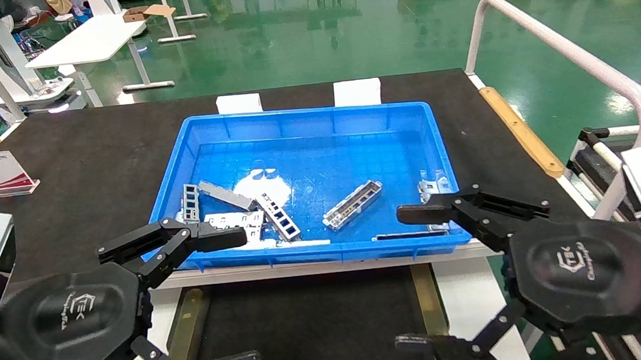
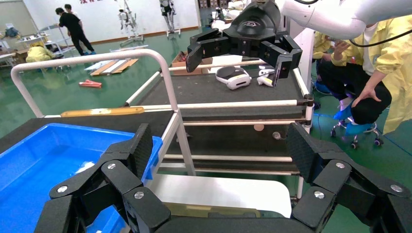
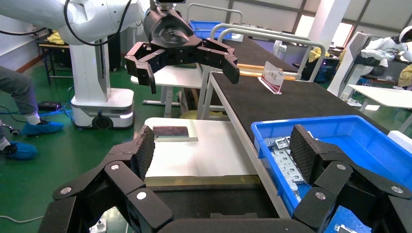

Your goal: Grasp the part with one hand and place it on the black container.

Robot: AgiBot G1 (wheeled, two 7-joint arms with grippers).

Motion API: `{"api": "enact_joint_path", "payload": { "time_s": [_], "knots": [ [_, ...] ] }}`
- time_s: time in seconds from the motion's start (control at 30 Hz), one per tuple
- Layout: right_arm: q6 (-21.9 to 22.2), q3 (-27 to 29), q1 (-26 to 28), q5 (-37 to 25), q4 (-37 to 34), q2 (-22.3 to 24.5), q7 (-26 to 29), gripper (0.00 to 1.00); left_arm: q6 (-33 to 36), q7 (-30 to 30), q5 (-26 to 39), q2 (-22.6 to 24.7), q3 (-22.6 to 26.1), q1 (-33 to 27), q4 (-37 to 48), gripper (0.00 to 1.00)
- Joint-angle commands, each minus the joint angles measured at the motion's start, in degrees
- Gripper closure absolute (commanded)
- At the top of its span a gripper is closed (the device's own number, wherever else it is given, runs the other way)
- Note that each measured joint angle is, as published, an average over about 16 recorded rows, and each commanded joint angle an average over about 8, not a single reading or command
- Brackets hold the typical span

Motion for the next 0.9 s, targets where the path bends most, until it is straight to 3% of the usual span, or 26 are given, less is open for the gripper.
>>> {"api": "enact_joint_path", "payload": {
  "time_s": [0.03,0.9],
  "knots": [
    [0.0,0.0,0.0,0.0,0.0,0.0,0.0,0.0,0.0,0.0,0.0,0.0,0.0,0.0,0.0,0.0],
    [0.0,0.0,0.0,0.0,0.0,0.0,0.0,0.0,0.0,0.0,0.0,0.0,0.0,0.0,0.0,0.0]
  ]
}}
